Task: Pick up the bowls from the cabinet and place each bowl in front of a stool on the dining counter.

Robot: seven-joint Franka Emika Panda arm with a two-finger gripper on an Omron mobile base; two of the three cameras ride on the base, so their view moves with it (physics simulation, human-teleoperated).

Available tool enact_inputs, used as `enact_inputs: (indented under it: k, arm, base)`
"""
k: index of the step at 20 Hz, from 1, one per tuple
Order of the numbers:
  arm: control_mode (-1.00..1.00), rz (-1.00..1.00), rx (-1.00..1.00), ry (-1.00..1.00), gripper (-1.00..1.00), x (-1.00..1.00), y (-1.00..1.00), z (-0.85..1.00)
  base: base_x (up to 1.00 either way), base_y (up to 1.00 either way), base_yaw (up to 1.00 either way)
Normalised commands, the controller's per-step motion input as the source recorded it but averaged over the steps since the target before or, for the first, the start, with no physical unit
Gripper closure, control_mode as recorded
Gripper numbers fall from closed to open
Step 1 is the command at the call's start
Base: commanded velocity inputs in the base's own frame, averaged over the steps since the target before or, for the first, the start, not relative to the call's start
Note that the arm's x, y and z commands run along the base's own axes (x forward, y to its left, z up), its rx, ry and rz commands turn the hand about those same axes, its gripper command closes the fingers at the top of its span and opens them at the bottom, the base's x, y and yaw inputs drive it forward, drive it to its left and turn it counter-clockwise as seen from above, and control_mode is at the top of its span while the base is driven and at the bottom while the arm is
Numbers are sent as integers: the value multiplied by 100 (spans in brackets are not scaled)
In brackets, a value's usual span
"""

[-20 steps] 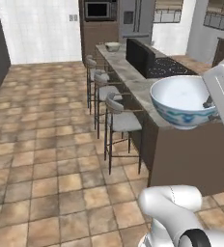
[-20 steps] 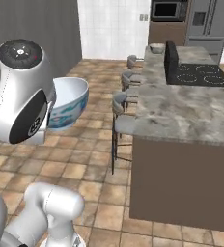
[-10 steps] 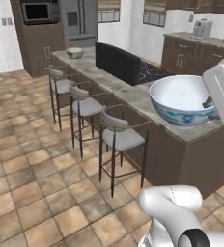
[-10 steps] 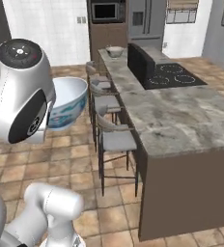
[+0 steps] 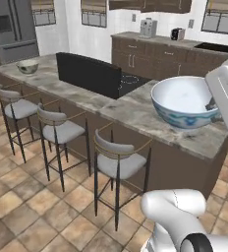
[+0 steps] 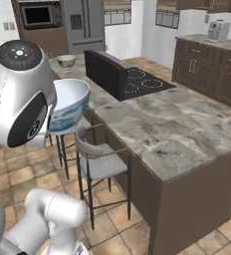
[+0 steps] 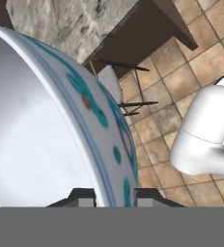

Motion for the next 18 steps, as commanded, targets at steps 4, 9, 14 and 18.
enact_inputs:
  k: [4, 9, 14, 18]
  arm:
    - [100, 0, 0, 0, 100, 0, 0, 0]
    - [100, 0, 0, 0, 100, 0, 0, 0]
    - [100, 0, 0, 0, 100, 0, 0, 0]
    - [-100, -2, 0, 1, 100, 25, 0, -1]
  base:
    - [41, 16, -33]
    - [86, 22, -26]
    - [93, 19, -27]
    - [54, 1, -12]
